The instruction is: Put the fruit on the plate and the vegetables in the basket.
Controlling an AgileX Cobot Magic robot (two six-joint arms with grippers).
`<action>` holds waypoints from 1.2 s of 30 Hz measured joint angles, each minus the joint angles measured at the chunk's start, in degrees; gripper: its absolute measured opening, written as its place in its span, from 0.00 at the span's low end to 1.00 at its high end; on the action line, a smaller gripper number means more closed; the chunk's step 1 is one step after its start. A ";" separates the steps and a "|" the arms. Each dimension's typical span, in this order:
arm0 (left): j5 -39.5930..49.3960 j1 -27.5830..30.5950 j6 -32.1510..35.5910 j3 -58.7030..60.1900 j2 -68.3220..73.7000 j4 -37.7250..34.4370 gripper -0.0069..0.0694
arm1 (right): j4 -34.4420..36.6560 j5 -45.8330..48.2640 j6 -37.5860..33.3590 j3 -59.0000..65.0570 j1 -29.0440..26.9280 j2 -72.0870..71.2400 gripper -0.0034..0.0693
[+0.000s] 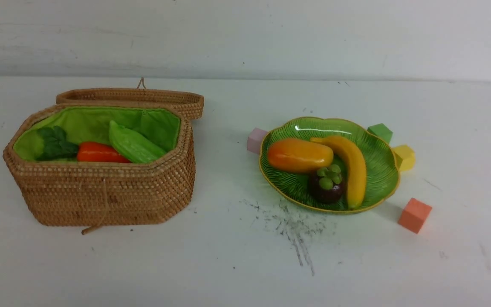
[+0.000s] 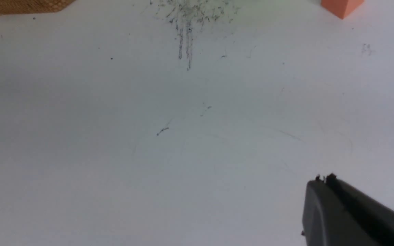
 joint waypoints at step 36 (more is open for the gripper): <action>1.34 0.00 -0.01 0.98 0.00 0.08 0.07 | -5.21 -39.10 -5.85 38.54 -12.78 -24.85 0.05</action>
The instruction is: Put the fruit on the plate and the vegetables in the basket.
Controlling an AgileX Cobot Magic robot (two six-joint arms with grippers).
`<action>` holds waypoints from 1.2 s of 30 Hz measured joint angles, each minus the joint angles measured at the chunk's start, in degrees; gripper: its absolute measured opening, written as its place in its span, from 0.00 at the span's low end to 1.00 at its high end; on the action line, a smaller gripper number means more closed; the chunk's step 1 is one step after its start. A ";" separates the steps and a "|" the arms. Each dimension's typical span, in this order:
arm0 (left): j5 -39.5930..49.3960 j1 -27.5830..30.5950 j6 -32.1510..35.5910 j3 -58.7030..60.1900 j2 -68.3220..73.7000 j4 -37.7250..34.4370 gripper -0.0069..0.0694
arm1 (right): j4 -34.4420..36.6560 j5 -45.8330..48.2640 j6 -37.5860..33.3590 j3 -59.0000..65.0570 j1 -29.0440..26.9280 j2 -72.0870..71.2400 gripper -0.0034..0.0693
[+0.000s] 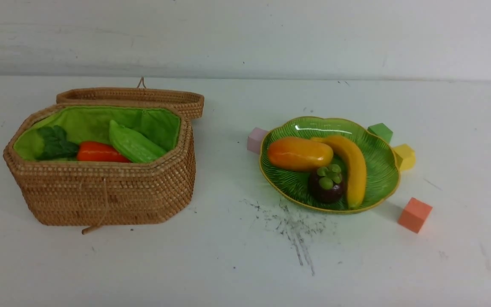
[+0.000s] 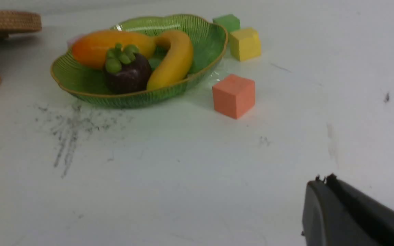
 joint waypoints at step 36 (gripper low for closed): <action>-3.51 9.61 -5.39 0.00 -1.47 7.40 0.07 | -0.60 0.79 0.00 -0.13 -0.29 0.00 0.08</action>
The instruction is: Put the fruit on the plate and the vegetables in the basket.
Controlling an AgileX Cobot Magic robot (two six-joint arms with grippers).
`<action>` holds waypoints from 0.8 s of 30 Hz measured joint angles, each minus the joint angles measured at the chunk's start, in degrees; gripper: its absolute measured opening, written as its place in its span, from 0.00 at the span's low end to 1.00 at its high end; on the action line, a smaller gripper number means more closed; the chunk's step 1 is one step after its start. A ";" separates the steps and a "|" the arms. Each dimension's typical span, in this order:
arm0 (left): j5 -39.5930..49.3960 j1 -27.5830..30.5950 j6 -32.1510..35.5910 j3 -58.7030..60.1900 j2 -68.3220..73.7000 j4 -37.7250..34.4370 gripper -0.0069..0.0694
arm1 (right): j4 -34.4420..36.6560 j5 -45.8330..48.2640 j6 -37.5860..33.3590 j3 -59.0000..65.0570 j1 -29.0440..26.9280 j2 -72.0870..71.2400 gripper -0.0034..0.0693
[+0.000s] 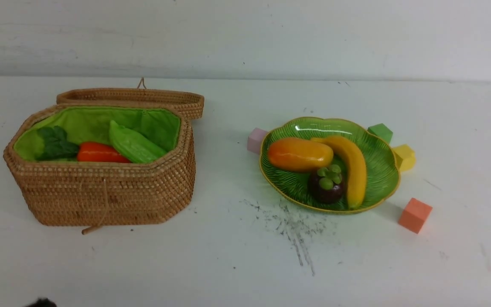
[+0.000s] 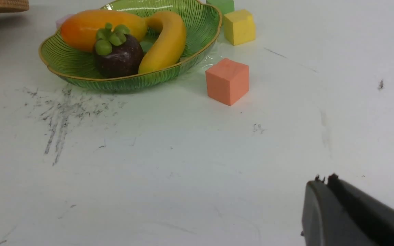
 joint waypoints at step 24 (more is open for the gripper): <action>9.58 20.06 -5.54 10.18 -5.60 1.87 0.07 | 0.00 0.10 0.00 -0.04 0.00 0.00 0.13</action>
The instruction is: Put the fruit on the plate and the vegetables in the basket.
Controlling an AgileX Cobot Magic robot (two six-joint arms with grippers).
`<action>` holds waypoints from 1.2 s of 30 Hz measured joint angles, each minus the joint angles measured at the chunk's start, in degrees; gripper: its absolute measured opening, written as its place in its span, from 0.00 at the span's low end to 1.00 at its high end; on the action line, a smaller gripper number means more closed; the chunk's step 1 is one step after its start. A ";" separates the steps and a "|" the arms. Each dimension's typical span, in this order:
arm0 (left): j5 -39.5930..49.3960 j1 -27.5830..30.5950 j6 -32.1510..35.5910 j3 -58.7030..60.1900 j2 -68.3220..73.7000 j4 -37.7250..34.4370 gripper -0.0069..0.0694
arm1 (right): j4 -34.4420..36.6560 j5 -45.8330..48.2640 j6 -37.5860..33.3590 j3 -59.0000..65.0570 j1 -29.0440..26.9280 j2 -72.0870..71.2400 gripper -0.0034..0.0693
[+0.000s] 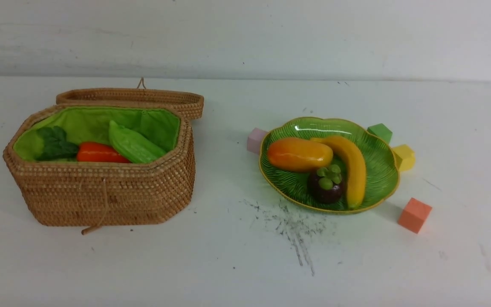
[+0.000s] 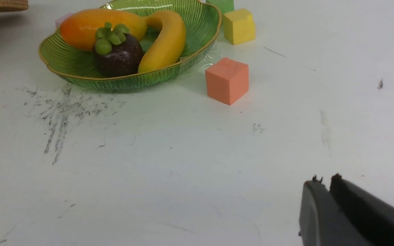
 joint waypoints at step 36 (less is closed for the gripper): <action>0.00 0.00 -0.18 0.00 0.00 -0.10 0.08 | 0.00 0.00 0.00 0.00 0.00 0.00 0.20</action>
